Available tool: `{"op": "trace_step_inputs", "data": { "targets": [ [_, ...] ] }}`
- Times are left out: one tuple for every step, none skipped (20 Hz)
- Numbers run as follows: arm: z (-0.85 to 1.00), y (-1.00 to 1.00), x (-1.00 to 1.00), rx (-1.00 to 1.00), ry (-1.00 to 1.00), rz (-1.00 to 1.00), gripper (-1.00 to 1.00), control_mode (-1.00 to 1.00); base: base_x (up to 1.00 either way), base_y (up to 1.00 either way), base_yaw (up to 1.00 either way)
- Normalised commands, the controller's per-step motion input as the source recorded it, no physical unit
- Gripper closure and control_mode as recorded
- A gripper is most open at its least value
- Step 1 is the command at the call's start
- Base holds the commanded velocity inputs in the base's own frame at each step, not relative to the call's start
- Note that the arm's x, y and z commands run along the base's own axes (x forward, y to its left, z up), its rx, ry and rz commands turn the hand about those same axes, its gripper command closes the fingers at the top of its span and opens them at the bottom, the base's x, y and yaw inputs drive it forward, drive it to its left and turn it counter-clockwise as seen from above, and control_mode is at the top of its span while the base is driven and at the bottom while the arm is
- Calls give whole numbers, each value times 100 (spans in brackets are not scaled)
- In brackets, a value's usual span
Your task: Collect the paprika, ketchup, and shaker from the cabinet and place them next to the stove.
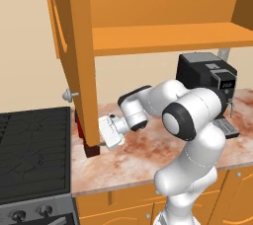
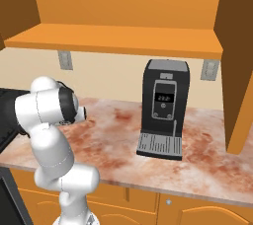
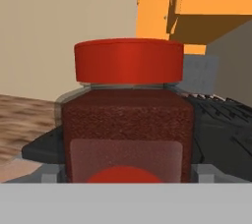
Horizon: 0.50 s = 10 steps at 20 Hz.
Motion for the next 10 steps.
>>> {"op": "trace_step_inputs", "data": {
  "targets": [
    [-23, -3, -27, 1, 0, 0, 100, -100, 0, 0, 0],
    [-22, 0, -25, 0, 0, 0, 100, -100, 0, 0, 0],
    [-24, 0, -27, 0, 0, 0, -100, -100, 0, 0, 0],
    [-18, 0, -22, 0, 0, 0, -100, -100, 0, 0, 0],
    [-16, 0, -29, 0, 0, 0, -100, -100, 0, 0, 0],
    [-14, -4, -29, 0, 0, 0, -100, -100, 0, 0, 0],
    [-9, -3, -30, 0, -3, 0, -100, -100, 0, 0, 0],
    [-7, -10, -34, 1, -3, 0, -100, -100, 0, 0, 0],
    [-3, -9, -34, 1, -5, 0, -100, -100, 0, 0, 0],
    [0, -5, -32, 2, -6, 0, -100, -100, 0, 0, 0]
  ]
}}
